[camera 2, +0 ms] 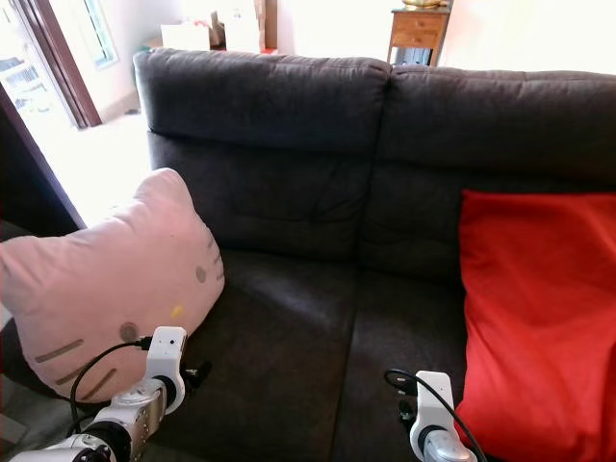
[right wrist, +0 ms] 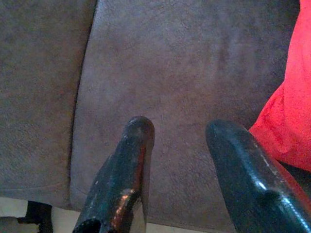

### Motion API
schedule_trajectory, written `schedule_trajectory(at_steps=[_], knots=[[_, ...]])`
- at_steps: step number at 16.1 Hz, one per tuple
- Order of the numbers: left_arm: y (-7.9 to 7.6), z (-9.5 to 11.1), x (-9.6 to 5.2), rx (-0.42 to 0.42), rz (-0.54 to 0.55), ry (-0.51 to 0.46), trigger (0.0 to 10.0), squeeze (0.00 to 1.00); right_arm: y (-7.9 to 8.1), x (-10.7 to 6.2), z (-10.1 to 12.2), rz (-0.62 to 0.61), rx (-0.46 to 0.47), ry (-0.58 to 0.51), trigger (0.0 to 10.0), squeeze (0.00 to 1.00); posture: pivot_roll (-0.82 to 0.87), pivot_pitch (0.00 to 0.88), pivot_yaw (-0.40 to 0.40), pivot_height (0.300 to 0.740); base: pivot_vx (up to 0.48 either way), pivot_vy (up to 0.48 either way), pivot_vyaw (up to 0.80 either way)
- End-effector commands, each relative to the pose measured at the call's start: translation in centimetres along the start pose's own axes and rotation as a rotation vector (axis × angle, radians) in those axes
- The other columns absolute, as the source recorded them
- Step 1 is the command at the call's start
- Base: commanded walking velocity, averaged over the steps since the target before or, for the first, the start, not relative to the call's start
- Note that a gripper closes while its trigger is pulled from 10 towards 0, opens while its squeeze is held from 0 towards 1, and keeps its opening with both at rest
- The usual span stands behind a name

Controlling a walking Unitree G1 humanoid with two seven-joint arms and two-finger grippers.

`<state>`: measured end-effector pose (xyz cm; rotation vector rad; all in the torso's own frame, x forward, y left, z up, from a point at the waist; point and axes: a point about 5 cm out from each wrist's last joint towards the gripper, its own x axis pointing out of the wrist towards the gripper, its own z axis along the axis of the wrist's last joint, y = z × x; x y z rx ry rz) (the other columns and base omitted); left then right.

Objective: Move the pillow to the sofa from floor

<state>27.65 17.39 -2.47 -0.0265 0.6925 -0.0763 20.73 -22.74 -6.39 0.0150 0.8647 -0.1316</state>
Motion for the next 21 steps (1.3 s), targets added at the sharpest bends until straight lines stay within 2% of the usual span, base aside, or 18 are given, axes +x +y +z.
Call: schedule_trajectory(at_steps=[1, 5, 6, 9, 18, 21], knots=[[0.2, -0.7, -0.1, -0.025, 0.015, 0.029, 10.0, 0.0, 0.0, 0.0, 0.2, 0.007, -0.018, 0.004, 10.0, 0.0, -0.04, 0.0, -0.03, 0.74, 0.0, 0.0, 0.0], [0.9, -1.8, -0.5, -0.007, 0.032, 0.057, 10.0, 0.0, 0.5, -0.2, -1.1, 0.074, -0.084, 0.039, 10.0, 0.0, -0.03, 0.0, -0.025, 0.74, 0.0, 0.0, 0.0], [1.0, -2.0, -0.5, 0.004, 0.033, 0.064, 10.0, 0.0, 0.5, -0.3, -1.4, 0.064, -0.048, 0.039, 10.0, 0.0, -0.02, 0.0, -0.018, 0.74, 0.0, 0.0, 0.0], [1.1, -2.2, -0.6, 0.017, 0.038, 0.065, 10.0, 0.0, 0.4, -0.4, -1.9, 0.045, -0.015, 0.05, 10.0, 0.0, -0.02, 0.0, -0.015, 0.74, 0.0, 0.0, 0.0], [1.1, -1.7, -0.6, 0.149, 0.007, 0.06, 10.0, 0.0, 0.3, -0.4, -1.9, 0.056, -0.027, 0.049, 10.0, 0.0, 0.0, 0.001, -0.034, 0.74, 0.0, 0.0, 0.0], [1.3, -2.1, -0.6, 0.109, 0.029, 0.094, 10.0, 0.0, 0.3, -0.4, -1.9, 0.054, -0.031, 0.047, 10.0, 0.0, -0.01, 0.016, -0.031, 0.74, 0.0, 0.0, 0.0]])
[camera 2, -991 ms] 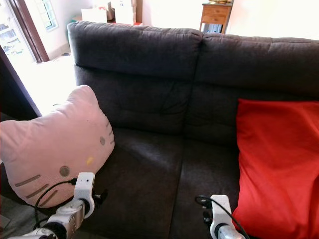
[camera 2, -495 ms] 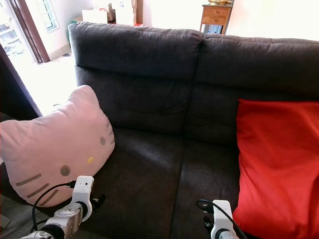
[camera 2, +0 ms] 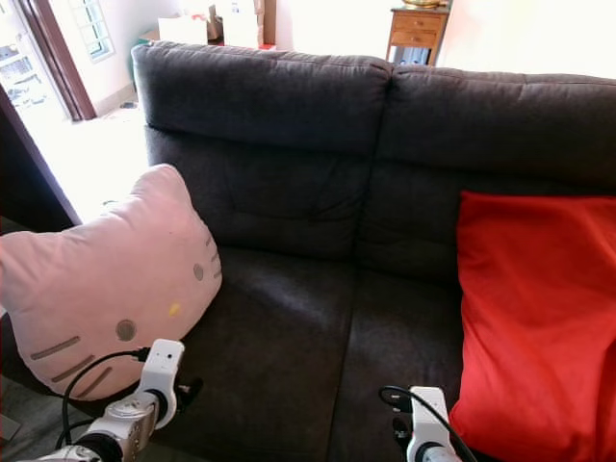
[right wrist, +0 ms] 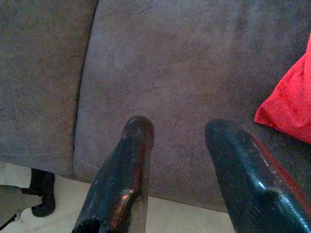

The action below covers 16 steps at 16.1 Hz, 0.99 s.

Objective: Move the pillow to the sofa from floor

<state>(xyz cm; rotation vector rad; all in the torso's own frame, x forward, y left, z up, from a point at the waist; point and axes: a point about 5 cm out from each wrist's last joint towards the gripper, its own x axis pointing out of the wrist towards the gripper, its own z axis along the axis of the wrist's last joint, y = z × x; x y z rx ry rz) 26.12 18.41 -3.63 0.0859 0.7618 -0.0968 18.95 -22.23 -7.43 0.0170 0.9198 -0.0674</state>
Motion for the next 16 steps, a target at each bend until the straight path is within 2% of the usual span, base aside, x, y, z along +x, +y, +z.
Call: schedule_trajectory(at_steps=[1, 3, 4, 16], knots=[[0.39, -0.31, -0.07, -0.007, 0.02, 0.02, 10.0, 0.0, 0.0, 0.02, 0.19, -0.003, -0.002, -0.008, 10.0, 0.0, 0.0, 0.02, -0.032, 0.74, 0.0, 0.0, 0.0], [0.49, -0.32, -0.08, -0.006, 0.037, 0.021, 10.0, 0.0, 0.01, 0.03, 0.2, 0.0, -0.004, -0.007, 10.0, 0.0, 0.0, 0.02, -0.032, 0.74, 0.0, 0.0, 0.0], [0.6, -0.21, -0.07, 0.05, 0.036, 0.03, 10.0, 0.0, 0.05, 0.04, 0.22, 0.003, -0.007, -0.006, 10.0, 0.0, 0.01, 0.027, -0.034, 0.74, 0.0, 0.0, 0.0], [0.55, -0.11, -0.02, 0.051, 0.039, 0.039, 10.0, 0.0, 0.07, 0.07, 0.36, 0.015, -0.012, -0.001, 10.0, 0.0, 0.01, 0.027, -0.035, 0.74, 0.0, 0.0, 0.0]])
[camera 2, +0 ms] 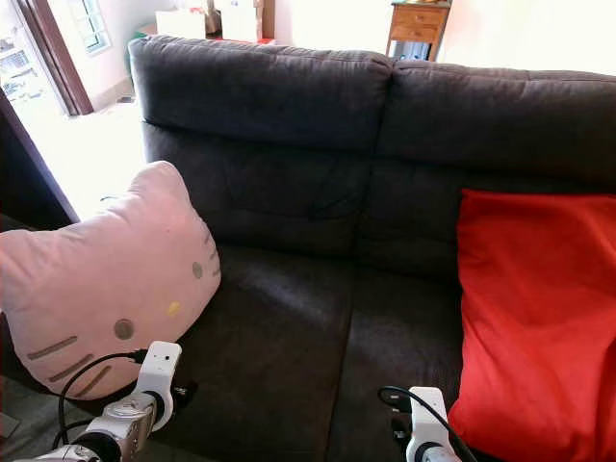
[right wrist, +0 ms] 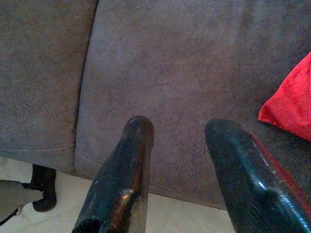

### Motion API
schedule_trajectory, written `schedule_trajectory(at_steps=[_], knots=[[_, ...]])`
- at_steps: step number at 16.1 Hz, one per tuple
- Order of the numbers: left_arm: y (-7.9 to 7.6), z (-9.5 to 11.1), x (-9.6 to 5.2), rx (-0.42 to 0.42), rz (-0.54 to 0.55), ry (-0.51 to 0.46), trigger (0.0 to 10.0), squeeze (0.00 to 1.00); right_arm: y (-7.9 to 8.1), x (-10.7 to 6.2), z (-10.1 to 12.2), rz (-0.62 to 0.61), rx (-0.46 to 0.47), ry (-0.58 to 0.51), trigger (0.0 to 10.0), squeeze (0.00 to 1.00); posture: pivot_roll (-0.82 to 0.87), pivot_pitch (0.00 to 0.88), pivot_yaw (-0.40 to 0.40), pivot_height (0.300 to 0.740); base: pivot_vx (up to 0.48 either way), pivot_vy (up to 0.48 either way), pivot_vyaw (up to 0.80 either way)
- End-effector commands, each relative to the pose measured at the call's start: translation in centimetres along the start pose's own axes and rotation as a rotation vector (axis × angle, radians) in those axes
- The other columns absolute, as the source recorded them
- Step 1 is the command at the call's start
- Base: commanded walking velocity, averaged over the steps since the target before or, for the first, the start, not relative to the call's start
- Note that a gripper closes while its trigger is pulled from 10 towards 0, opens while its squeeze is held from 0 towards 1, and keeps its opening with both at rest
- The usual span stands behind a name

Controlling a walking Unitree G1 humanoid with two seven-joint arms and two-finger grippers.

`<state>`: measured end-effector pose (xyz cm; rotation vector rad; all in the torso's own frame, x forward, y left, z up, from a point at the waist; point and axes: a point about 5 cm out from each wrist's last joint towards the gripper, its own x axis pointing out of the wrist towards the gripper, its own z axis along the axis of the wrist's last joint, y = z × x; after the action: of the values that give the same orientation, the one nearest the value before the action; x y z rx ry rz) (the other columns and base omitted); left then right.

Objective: Move the pillow to the sofa from floor

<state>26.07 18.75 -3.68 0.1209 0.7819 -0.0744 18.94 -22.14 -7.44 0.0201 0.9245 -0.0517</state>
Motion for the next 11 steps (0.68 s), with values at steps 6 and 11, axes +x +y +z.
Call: schedule_trajectory(at_steps=[6, 11], knots=[[0.16, -0.02, 0.01, 0.028, 0.003, 0.016, 10.0, 0.0, 0.01, 0.05, 0.25, 0.002, 0.021, -0.001, 10.0, 0.0, 0.01, 0.008, -0.031, 0.74, 0.0, 0.0, -0.21], [0.12, -0.04, 0.0, 0.027, -0.001, 0.014, 10.0, 0.0, 0.01, 0.06, 0.32, 0.005, -0.009, -0.002, 10.0, 0.0, 0.01, 0.0, -0.027, 0.74, 0.0, 0.0, 0.0]])
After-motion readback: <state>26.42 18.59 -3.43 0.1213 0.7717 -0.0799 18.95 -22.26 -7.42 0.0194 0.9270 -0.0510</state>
